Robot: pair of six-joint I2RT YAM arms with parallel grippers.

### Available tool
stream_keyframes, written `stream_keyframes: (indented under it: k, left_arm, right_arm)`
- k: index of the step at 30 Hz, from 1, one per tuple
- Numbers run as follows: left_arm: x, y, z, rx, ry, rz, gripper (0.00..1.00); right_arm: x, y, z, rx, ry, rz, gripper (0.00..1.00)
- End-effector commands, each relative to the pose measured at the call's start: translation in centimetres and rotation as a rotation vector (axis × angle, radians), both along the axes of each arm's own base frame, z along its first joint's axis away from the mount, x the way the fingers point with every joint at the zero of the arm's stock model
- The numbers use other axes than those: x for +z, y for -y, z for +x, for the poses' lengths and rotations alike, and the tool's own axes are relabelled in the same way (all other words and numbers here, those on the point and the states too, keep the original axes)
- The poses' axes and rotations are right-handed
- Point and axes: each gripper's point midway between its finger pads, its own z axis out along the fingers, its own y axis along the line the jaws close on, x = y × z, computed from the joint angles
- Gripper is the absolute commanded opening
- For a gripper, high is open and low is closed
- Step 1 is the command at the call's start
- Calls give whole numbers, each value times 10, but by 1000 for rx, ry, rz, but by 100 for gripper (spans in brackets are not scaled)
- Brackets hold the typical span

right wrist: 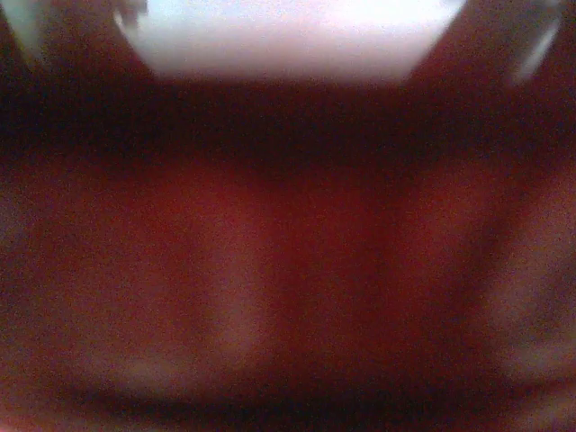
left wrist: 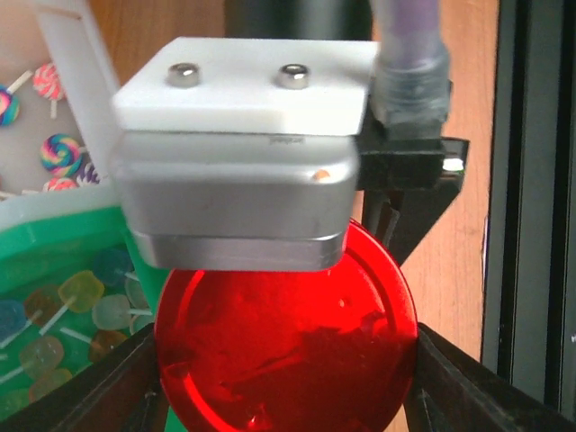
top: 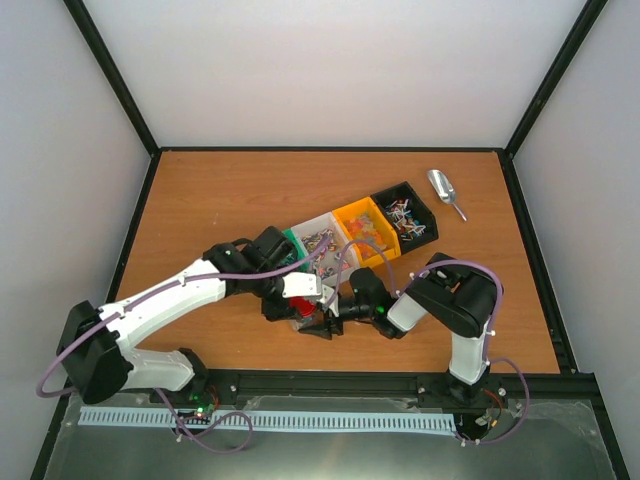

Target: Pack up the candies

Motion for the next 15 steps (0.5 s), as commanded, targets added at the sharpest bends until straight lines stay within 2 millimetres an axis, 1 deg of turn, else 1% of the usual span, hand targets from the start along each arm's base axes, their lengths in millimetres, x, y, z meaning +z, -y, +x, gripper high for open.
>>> stream_keyframes:
  k: [1, 5, 7, 8, 9, 10, 12, 15]
  left_arm:
    - [0, -2, -35, -313, -51, 19, 63]
    - [-1, -15, -42, -490, -41, 77, 63]
    - [3, -13, -36, -503, -8, 82, 66]
    - [6, -9, -29, -482, 13, 80, 70]
    - [8, -5, -21, -441, 33, 77, 78]
    - [12, -2, -12, -383, 48, 67, 82]
    - [21, 2, 0, -272, 47, 38, 89]
    - [31, 1, 1, -135, 16, 3, 98]
  right_arm:
    - [-15, 5, -4, 3, -23, -48, 55]
    - [-15, 4, -5, 8, -18, -47, 52]
    - [-15, 4, -4, 6, -21, -46, 51]
    - [-15, 4, -4, 4, -22, -46, 51]
    - [-16, 5, -4, 3, -24, -48, 51]
    - [-15, 4, -4, 2, -25, -48, 51]
    - [-15, 5, -3, -6, -26, -50, 51]
    - [-15, 4, -1, -17, -27, -49, 51]
